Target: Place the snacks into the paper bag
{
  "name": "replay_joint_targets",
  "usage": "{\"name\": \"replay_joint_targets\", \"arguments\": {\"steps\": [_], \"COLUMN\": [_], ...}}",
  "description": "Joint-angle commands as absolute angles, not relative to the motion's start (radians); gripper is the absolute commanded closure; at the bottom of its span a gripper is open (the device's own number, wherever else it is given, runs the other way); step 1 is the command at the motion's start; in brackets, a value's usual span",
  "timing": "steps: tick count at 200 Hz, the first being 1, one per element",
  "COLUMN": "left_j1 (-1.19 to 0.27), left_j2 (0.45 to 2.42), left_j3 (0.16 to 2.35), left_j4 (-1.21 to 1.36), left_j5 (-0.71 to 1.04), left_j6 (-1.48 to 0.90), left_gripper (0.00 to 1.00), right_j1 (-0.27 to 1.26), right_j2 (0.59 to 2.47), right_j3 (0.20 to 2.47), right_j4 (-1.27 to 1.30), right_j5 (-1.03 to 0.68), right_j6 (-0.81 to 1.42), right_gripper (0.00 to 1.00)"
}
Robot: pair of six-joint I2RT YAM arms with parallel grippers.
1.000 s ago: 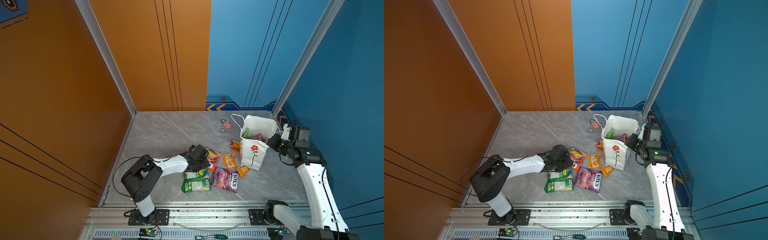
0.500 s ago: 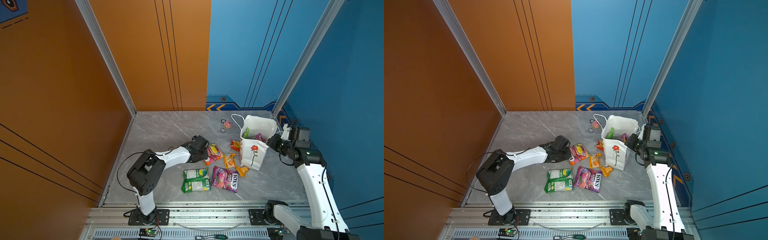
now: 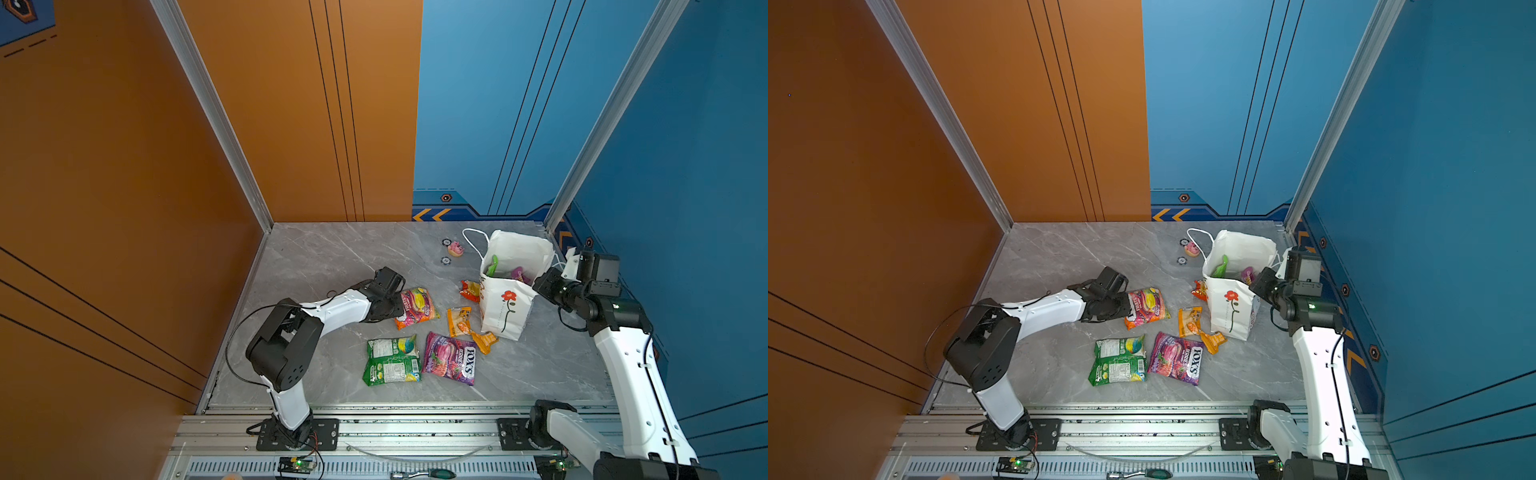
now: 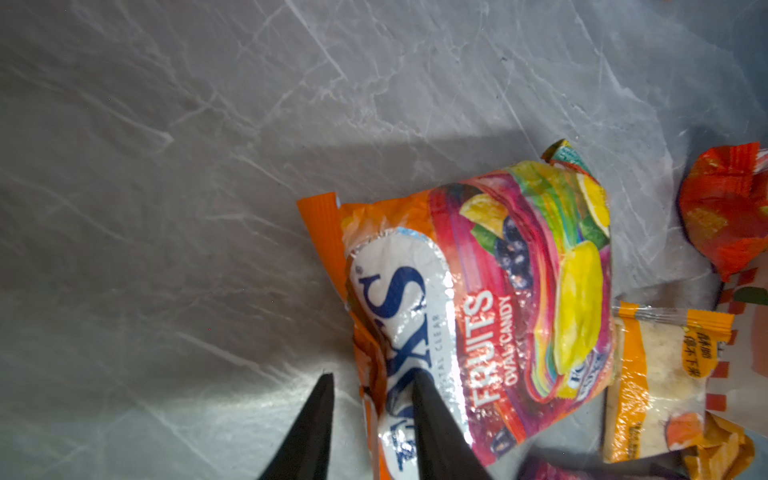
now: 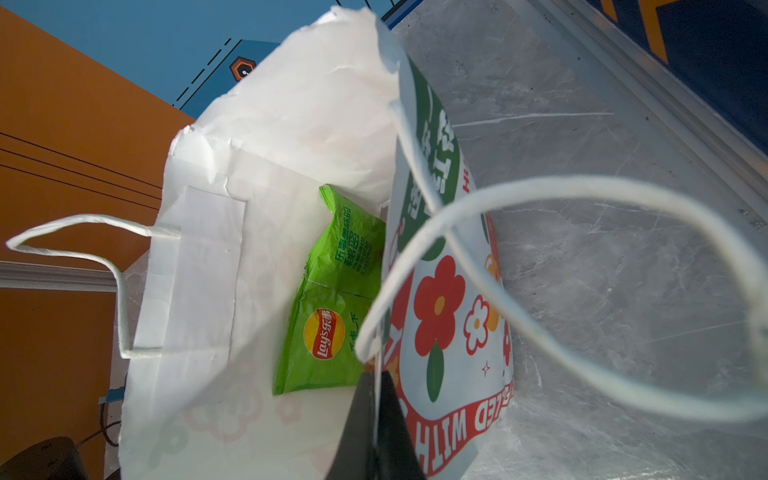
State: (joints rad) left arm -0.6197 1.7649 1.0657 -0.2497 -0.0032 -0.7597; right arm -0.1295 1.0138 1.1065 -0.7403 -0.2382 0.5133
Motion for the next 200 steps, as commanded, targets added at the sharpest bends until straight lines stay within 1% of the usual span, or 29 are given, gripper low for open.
{"name": "replay_joint_targets", "arguments": {"steps": [1, 30, 46, 90, 106, 126, 131, 151, 161, 186, 200], "left_j1": [-0.607, -0.597, -0.596, -0.590, -0.588, -0.589, -0.588, -0.591, -0.597, -0.623, -0.644], "left_j2": [1.761, 1.810, 1.836, 1.853, 1.839, 1.810, 1.802, 1.760, 1.739, 1.682, 1.660], "left_j3": [1.045, 1.037, 1.040, 1.039, 1.037, 1.037, 1.006, 0.991, 0.989, 1.004, 1.038], "left_j4": [-0.229, -0.154, -0.152, -0.181, -0.231, -0.238, -0.239, -0.241, -0.251, -0.310, -0.388], "left_j5": [0.036, 0.105, 0.114, 0.080, 0.054, 0.029, 0.024, -0.007, -0.030, -0.131, -0.209], "left_j6": [-0.745, -0.761, -0.761, -0.744, -0.734, -0.719, -0.715, -0.689, -0.668, -0.608, -0.583], "left_gripper": [0.61, 0.61, 0.62, 0.81, 0.89, 0.95, 0.97, 1.00, 1.00, 1.00, 1.00], "right_j1": [-0.120, -0.118, -0.118, -0.118, -0.118, -0.117, -0.117, -0.117, -0.116, -0.114, -0.108], "right_j2": [0.996, 0.991, 0.991, 0.992, 0.994, 0.994, 0.994, 0.994, 0.994, 0.997, 0.996], "right_j3": [1.097, 1.099, 1.097, 1.102, 1.103, 1.103, 1.104, 1.103, 1.104, 1.108, 1.112], "right_j4": [-0.729, -0.732, -0.733, -0.732, -0.733, -0.732, -0.732, -0.733, -0.733, -0.735, -0.740], "right_j5": [-0.232, -0.229, -0.229, -0.229, -0.229, -0.229, -0.229, -0.229, -0.228, -0.227, -0.208], "right_j6": [0.491, 0.488, 0.488, 0.489, 0.488, 0.488, 0.488, 0.488, 0.488, 0.488, 0.486], "right_gripper": [1.00, 1.00, 1.00, 1.00, 1.00, 1.00, 1.00, 1.00, 1.00, 1.00, 1.00]}}
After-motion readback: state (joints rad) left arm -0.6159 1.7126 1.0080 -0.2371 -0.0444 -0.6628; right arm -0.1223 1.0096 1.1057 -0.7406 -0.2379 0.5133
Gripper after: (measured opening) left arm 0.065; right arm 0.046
